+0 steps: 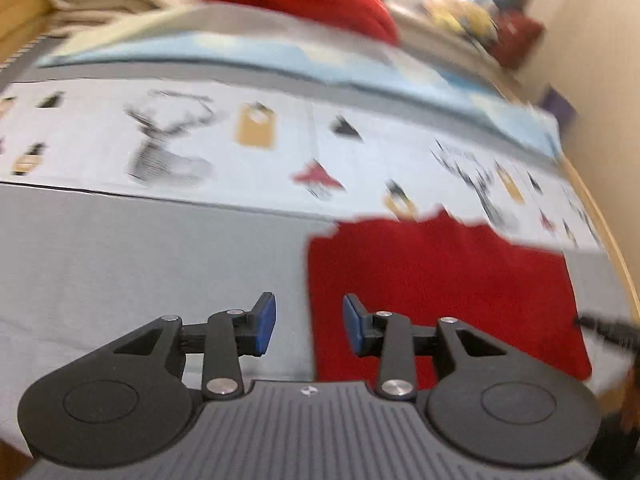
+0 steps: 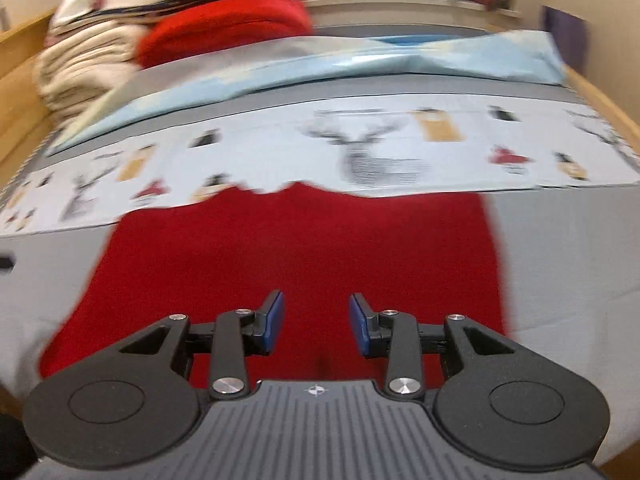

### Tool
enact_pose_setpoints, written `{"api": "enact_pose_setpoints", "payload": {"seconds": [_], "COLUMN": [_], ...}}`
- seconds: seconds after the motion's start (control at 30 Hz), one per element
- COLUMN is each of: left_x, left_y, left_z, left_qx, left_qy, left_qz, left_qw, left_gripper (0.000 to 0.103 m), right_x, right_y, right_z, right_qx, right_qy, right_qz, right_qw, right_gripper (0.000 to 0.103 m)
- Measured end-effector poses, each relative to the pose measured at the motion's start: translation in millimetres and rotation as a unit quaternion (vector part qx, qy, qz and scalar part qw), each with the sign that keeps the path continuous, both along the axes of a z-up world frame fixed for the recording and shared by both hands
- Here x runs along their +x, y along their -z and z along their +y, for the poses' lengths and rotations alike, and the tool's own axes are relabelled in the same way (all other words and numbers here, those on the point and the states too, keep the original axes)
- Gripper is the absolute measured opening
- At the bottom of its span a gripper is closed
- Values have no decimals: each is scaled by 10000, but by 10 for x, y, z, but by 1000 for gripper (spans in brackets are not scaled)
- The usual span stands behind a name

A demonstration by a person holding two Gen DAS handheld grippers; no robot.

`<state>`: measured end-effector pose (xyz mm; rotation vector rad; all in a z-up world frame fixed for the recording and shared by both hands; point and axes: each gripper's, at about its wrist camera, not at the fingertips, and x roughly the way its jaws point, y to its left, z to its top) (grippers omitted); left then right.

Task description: Fold small clothes

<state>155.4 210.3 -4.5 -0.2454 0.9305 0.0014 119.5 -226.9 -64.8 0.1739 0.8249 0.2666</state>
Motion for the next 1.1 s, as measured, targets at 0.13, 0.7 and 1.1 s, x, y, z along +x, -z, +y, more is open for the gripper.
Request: {"api": "enact_pose_setpoints", "payload": {"seconds": [0.13,0.7,1.1], "left_x": [-88,-399,-375], "left_y": [-167,-477,-421], "left_z": [218,857,938], "left_qx": [136,299,381], "left_qy": [-446,-1116,-1216], "left_qz": [-162,-273,-179], "left_qw": [9988,9929,9917], "left_gripper": [42,47,47], "right_x": [-82,-731,-975], "right_y": [-24,160,438], "right_z": [650,2728,3148], "right_qx": [15,-289,-2062], "right_qy": [-567,-3334,-4081], "right_qz": [-18,-411,-1123], "right_qw": [9984,9415,8822], "right_gripper": [38,43,30]}}
